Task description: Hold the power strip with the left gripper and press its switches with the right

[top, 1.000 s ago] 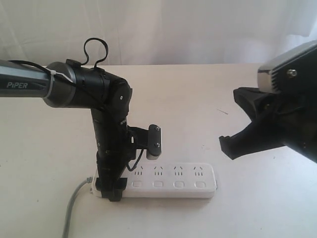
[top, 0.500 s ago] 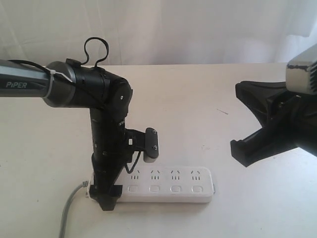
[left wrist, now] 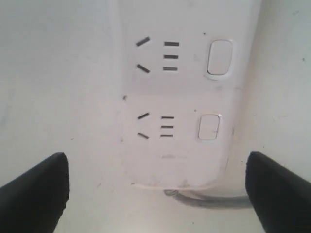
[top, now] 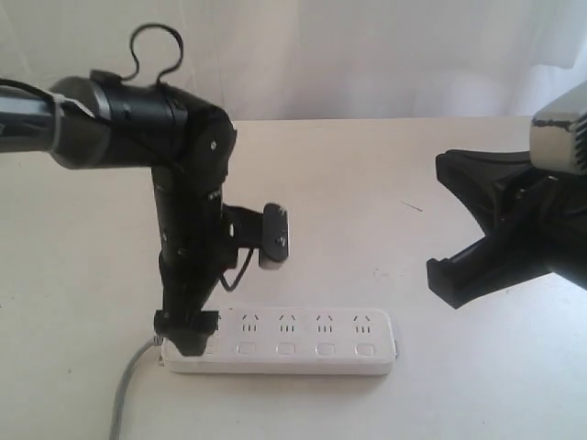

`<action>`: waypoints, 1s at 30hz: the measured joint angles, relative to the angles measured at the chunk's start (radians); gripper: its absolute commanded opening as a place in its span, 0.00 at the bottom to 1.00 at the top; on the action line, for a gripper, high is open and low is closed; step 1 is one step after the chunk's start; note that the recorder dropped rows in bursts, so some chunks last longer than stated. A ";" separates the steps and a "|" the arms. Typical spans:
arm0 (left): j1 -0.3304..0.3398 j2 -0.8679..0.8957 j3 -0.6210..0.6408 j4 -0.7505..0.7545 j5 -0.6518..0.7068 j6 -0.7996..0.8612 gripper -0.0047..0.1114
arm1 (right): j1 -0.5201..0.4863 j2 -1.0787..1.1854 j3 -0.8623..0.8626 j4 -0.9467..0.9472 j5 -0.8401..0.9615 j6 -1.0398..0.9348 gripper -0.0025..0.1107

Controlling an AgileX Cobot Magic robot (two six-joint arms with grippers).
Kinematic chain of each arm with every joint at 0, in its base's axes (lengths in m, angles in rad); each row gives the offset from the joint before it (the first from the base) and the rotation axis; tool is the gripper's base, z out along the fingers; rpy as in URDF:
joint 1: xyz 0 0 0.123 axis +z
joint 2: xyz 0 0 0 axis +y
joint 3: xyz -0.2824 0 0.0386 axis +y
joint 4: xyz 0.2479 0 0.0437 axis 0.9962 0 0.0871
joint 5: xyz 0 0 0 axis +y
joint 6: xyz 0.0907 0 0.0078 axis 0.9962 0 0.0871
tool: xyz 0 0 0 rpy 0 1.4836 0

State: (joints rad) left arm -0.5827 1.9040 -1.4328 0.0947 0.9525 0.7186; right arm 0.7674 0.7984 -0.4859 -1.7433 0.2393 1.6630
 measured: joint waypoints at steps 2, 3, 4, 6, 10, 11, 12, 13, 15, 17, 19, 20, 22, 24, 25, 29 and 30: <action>0.000 -0.055 -0.015 -0.005 0.007 -0.004 0.87 | 0.000 0.000 0.000 0.000 0.000 0.000 0.02; 0.000 -0.079 -0.017 -0.011 0.007 -0.005 0.87 | 0.000 0.000 0.000 0.000 0.002 0.000 0.02; 0.000 -0.109 -0.020 -0.022 0.011 -0.008 0.86 | 0.000 0.000 0.000 0.000 0.002 0.000 0.02; 0.000 -0.167 -0.022 -0.040 0.021 -0.020 0.84 | 0.000 0.000 0.000 0.000 0.004 0.003 0.02; 0.000 -0.288 -0.022 -0.080 0.054 -0.062 0.71 | 0.000 0.000 0.000 0.000 0.010 0.028 0.02; 0.000 -0.320 -0.022 -0.085 0.063 -0.074 0.67 | 0.000 0.000 0.000 0.000 0.011 0.034 0.02; 0.000 -0.350 -0.022 -0.095 0.076 -0.086 0.61 | 0.000 0.000 0.000 0.000 0.011 0.038 0.02; 0.000 -0.379 -0.022 -0.095 0.087 -0.104 0.55 | 0.000 0.000 0.000 0.000 0.013 0.040 0.02; 0.000 -0.429 -0.022 -0.095 0.101 -0.136 0.42 | 0.000 0.000 0.000 0.000 0.013 0.046 0.02; 0.000 -0.480 -0.022 -0.095 0.117 -0.169 0.23 | 0.000 0.000 0.000 0.000 0.017 0.057 0.02; 0.000 -0.523 -0.022 -0.101 0.125 -0.192 0.04 | 0.000 0.000 0.000 0.000 0.021 0.062 0.02; 0.000 -0.544 -0.022 -0.102 0.129 -0.198 0.04 | 0.000 0.000 0.000 0.000 0.022 0.062 0.02; 0.000 -0.586 -0.022 -0.105 0.133 -0.203 0.04 | 0.000 0.000 0.000 0.000 0.027 0.063 0.02; 0.000 -0.625 -0.022 -0.107 0.134 -0.212 0.04 | 0.000 0.000 0.000 0.000 0.027 0.063 0.02; 0.000 -0.640 -0.022 -0.109 0.132 -0.214 0.04 | 0.000 0.000 0.000 0.000 0.027 0.063 0.02; 0.000 -0.710 -0.022 -0.136 0.123 -0.219 0.04 | 0.000 0.000 0.000 0.000 0.020 0.063 0.02; 0.000 -0.729 -0.022 -0.140 0.114 -0.221 0.04 | 0.000 0.000 0.000 0.000 0.020 0.063 0.02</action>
State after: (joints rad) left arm -0.5827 1.1754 -1.4546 -0.0451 1.0661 0.4980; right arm 0.7674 0.7984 -0.4859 -1.7433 0.2595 1.7264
